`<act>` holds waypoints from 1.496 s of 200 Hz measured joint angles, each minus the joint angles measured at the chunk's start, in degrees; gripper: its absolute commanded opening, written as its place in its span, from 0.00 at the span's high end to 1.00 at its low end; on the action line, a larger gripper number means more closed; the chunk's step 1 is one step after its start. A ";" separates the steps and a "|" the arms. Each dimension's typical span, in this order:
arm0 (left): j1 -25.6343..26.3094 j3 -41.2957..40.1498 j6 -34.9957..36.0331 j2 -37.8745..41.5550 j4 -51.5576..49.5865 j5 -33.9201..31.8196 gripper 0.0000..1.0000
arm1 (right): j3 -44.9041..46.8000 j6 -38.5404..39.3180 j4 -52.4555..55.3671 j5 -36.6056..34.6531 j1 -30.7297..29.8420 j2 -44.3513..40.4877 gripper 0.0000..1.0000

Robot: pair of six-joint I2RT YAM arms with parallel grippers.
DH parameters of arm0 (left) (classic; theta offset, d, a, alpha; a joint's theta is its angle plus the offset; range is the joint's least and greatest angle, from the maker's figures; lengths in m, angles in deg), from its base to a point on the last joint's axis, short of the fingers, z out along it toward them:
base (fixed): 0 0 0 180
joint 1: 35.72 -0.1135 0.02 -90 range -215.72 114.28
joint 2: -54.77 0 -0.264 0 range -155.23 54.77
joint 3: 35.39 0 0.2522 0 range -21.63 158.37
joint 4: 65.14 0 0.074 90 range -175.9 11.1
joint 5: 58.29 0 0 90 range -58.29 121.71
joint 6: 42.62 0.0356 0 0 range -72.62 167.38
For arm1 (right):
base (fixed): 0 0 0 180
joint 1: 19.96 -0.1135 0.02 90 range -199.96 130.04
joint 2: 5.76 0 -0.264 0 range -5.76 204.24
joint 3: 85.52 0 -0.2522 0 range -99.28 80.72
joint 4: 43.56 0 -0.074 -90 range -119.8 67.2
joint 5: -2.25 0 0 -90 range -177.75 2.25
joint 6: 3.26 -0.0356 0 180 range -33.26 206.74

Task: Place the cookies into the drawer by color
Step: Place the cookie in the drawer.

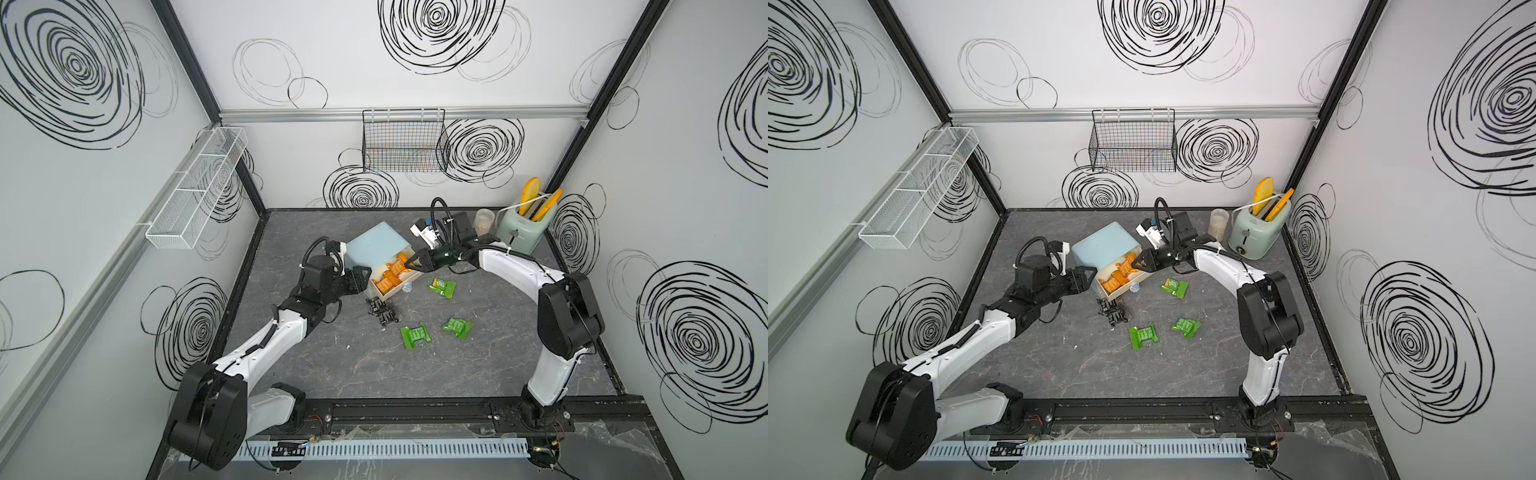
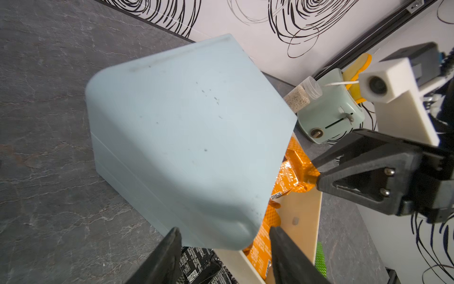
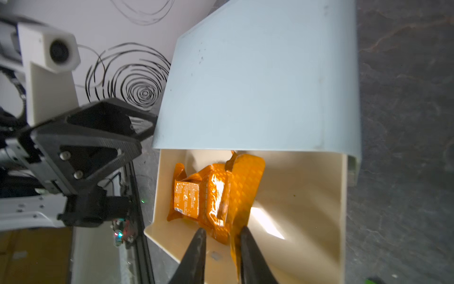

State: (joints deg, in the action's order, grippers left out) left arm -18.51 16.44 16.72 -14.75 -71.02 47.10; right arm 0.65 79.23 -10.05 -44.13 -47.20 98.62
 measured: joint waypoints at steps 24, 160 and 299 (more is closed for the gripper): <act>-0.09 0.00 0.07 -0.24 0.00 0.00 0.38 | -0.92 -0.04 0.20 -1.42 0.00 0.00 0.55; -1.20 0.17 0.07 -0.35 0.00 0.11 0.37 | 5.86 1.14 -1.73 -7.85 0.13 -13.16 0.45; -8.02 14.53 5.73 -1.75 -5.79 -2.38 0.23 | 31.12 -1.77 -14.91 -18.21 -7.02 -24.37 0.29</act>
State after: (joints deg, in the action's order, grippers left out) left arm -26.53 30.97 22.45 -16.50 -76.81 44.72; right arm 31.77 77.46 -24.96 -62.34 -54.22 74.25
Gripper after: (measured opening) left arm 0.771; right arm 0.709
